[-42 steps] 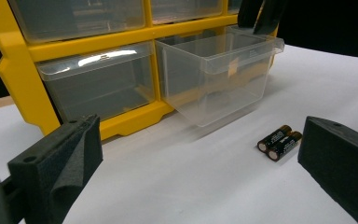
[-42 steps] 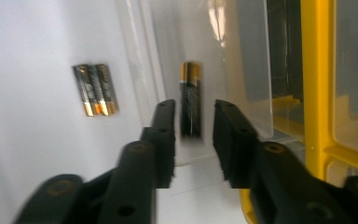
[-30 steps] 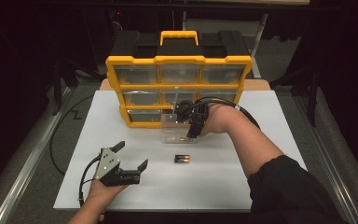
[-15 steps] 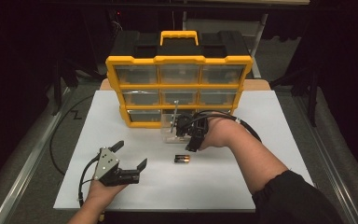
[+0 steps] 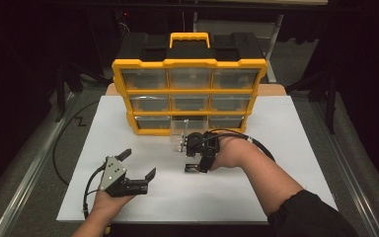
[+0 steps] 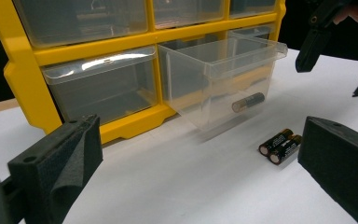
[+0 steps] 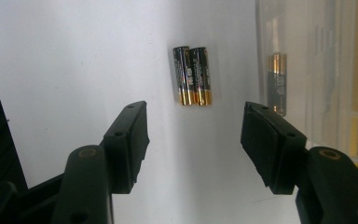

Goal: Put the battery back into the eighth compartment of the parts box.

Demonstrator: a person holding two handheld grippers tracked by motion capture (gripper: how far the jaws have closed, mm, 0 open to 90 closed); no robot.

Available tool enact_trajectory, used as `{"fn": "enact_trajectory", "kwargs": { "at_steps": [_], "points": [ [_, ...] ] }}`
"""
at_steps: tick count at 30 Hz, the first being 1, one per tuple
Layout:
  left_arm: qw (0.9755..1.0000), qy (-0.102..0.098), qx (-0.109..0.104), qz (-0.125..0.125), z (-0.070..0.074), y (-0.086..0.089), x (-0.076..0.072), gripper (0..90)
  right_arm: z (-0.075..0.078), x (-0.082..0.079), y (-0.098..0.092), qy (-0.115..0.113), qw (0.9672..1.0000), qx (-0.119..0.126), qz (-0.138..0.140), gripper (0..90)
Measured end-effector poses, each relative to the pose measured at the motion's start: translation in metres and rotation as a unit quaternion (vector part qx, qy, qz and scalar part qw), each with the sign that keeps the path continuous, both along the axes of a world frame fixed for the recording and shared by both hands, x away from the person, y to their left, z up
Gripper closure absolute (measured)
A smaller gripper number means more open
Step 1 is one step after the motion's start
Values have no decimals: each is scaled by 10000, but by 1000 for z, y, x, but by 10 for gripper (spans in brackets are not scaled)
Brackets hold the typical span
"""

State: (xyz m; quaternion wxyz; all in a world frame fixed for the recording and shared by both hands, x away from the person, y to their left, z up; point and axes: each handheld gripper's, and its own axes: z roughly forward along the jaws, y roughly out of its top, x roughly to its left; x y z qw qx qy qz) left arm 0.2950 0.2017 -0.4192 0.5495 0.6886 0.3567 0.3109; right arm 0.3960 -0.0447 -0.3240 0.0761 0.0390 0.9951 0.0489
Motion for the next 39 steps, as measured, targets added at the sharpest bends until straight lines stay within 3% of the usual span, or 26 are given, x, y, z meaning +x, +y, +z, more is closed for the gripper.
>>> {"fn": "enact_trajectory", "kwargs": {
  "at_steps": [27,39],
  "points": [
    [10000,15,-2,-17,0,0,0,7,-40,-14,-19,262,9996,-31,-68,278],
    [10000,8,-10,-22,0,0,0,7,-59,-16,-16,335,9994,8,-23,290]
  ]
}}
